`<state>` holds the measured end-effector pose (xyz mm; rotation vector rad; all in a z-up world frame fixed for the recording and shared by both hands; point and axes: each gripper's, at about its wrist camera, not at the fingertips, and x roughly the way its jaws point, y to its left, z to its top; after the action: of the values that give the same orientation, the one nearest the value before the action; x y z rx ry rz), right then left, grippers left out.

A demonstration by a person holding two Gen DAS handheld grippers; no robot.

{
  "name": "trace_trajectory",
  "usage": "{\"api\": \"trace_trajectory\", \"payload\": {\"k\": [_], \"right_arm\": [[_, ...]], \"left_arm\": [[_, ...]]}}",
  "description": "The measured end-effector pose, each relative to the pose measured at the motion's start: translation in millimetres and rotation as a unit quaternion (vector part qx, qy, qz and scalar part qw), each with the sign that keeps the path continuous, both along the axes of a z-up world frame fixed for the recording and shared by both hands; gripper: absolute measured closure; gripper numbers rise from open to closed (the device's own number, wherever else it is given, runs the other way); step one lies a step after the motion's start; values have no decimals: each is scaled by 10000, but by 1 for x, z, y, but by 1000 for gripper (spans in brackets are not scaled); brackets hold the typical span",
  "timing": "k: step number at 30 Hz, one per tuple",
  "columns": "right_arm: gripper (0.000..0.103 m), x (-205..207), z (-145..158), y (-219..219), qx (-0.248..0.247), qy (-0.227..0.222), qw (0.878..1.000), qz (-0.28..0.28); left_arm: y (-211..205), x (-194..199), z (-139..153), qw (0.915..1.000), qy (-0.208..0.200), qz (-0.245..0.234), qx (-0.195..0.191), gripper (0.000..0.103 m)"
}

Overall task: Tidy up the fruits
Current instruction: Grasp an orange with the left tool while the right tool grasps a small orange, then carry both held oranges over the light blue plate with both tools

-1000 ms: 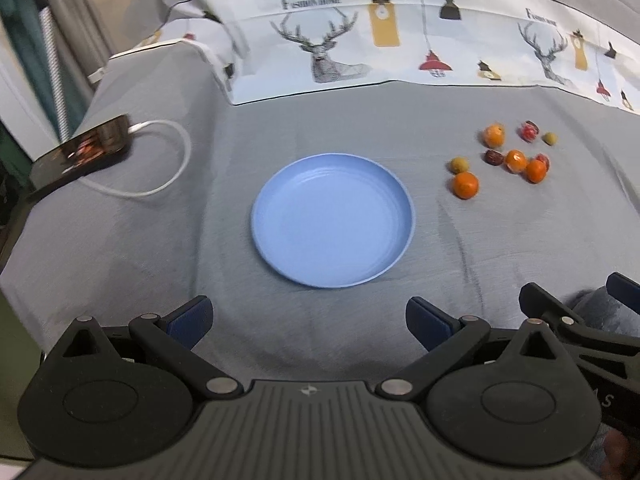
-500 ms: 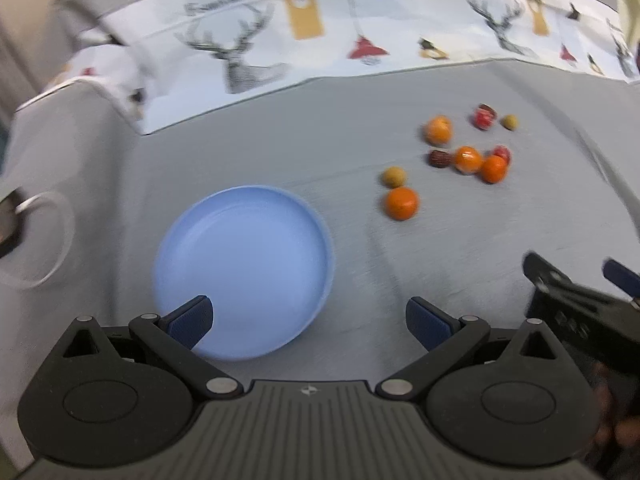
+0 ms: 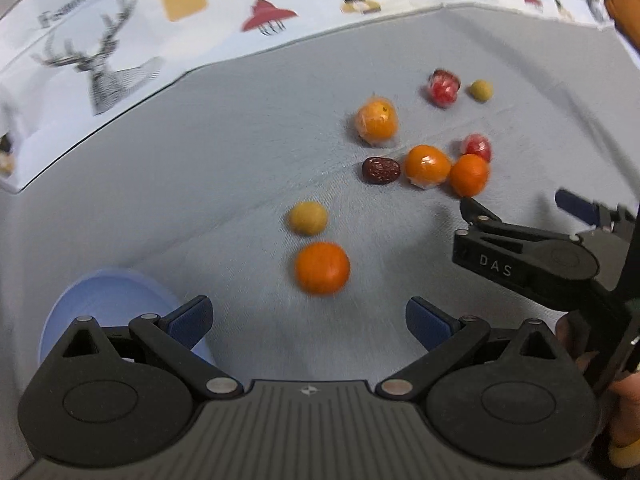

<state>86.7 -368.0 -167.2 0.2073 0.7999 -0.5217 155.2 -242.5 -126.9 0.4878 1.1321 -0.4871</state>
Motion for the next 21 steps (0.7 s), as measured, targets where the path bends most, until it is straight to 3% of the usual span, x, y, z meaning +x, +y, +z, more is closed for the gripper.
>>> {"api": "trace_trajectory", "payload": {"k": [6, 10, 11, 12, 13, 14, 15, 17, 21], "right_arm": [[1, 26, -21, -6, -204, -231, 9995, 106], [1, 26, -22, -6, -276, -321, 9990, 104], [3, 25, -21, -7, -270, -318, 9990, 151], [14, 24, -20, -7, -228, -362, 9988, 247], [22, 22, -19, -6, -202, -414, 9985, 309], [48, 20, -16, -3, -251, -470, 9979, 362], [66, 18, -14, 1, -335, -493, 9973, 418], [67, 16, -12, 3, -429, -436, 9974, 379], [67, 0, 2, -9, -436, -493, 9976, -231]], "left_arm": [[-20, 33, -50, 9987, 285, -36, 414, 0], [-19, 43, -51, 9983, 520, 221, 130, 1], [-20, 43, -50, 9986, 472, 206, 116, 9], [-20, 40, -47, 9990, 402, 145, 105, 14], [-20, 37, -44, 9993, 362, 69, 30, 33], [-19, 34, -40, 9994, 346, 26, -94, 61], [-18, 31, -37, 9993, 344, 28, -153, 63], [-12, 25, -29, 9986, 387, 41, -344, 63], [-1, 6, -4, 9977, 211, 6, -646, 64]]}}
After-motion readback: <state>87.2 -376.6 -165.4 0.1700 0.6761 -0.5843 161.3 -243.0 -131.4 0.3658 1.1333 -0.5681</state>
